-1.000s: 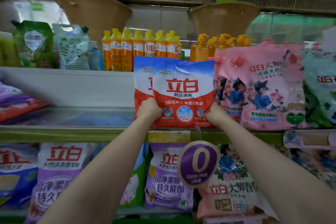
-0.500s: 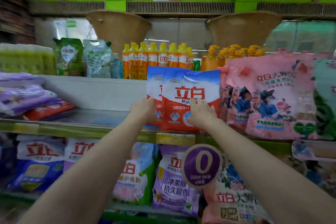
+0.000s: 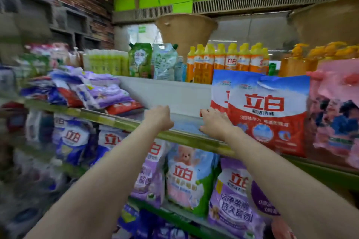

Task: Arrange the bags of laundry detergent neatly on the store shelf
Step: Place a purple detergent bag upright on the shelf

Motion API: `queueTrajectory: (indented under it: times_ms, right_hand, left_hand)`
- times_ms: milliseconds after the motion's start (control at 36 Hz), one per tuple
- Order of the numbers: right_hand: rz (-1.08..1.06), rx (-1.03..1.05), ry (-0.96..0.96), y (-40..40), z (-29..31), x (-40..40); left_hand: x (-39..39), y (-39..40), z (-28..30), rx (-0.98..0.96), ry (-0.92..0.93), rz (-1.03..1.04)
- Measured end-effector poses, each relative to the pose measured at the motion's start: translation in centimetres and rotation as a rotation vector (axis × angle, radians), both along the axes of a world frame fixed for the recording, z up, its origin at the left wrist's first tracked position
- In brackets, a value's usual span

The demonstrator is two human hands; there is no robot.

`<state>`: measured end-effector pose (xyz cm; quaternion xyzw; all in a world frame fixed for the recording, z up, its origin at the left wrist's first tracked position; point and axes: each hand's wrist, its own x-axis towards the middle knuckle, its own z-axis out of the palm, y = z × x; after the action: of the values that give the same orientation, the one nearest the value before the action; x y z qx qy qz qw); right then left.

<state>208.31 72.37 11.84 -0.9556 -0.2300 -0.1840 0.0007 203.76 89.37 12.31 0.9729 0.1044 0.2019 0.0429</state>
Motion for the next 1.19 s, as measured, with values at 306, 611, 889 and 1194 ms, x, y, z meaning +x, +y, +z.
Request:
queueTrajectory:
  times_ms: [306, 611, 889, 1194]
  right_hand:
    - [0.129, 0.026, 0.047, 11.4, 1.0, 2.8]
    - [0.254, 0.058, -0.010, 25.5, 3.4, 5.9]
    - [0.298, 0.102, 0.009, 35.9, 3.2, 9.4]
    - [0.305, 0.214, 0.057, 42.7, 4.9, 17.0]
  left_hand:
    - [0.6, 10.9, 0.1, 0.002, -0.034, 0.128]
    - [2.9, 24.1, 2.7, -0.010, -0.072, 0.228]
    - [4.6, 34.2, 2.8, -0.018, -0.009, 0.290]
    - [9.7, 40.8, 5.2, -0.156, -0.083, 0.333]
